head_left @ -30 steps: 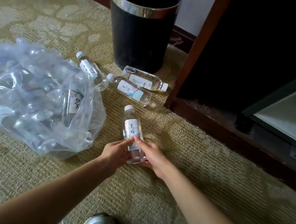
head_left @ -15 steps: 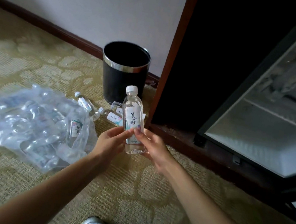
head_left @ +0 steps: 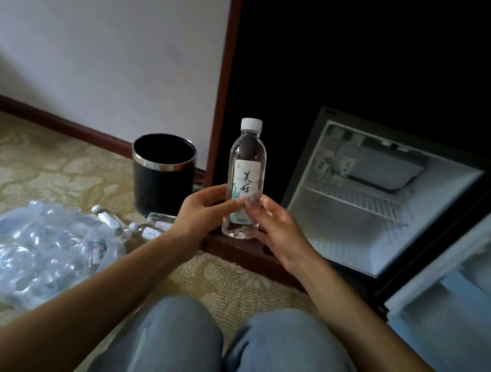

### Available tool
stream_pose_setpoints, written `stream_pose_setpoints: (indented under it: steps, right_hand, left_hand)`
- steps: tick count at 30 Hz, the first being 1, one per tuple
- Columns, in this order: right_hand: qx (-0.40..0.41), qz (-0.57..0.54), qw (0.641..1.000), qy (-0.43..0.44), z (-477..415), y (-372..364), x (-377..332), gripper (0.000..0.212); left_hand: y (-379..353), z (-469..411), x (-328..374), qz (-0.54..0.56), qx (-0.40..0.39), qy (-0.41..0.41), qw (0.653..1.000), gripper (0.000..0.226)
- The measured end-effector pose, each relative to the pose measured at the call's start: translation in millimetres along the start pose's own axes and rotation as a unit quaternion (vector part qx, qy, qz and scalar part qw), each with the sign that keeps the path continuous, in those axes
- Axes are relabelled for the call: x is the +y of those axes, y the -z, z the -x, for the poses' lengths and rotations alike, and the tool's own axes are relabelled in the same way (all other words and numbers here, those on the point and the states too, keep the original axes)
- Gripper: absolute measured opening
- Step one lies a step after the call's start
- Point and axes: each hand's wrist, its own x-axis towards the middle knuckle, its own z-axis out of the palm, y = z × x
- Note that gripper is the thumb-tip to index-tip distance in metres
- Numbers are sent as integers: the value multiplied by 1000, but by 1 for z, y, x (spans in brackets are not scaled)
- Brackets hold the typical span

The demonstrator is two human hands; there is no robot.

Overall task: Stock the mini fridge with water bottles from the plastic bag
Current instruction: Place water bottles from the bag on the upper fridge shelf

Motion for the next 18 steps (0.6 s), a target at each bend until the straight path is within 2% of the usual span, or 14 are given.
stream_pose_setpoints:
  steps: [2, 7, 11, 18]
  right_hand:
    - [12, -10, 1000, 1, 17, 23, -8, 22]
    - [68, -9, 997, 20, 56, 85, -24, 46]
    - [125, -9, 992, 33, 85, 139, -27, 36]
    - [207, -21, 978, 34, 134, 208, -19, 44]
  left_hand:
    - [-27, -2, 3, 3, -23, -7, 1000, 20]
    - [-102, -10, 0, 27, -81, -17, 996, 31]
    - [-166, -18, -4, 12, -122, -13, 992, 30]
    - [-255, -25, -25, 34, -203, 15, 979, 31]
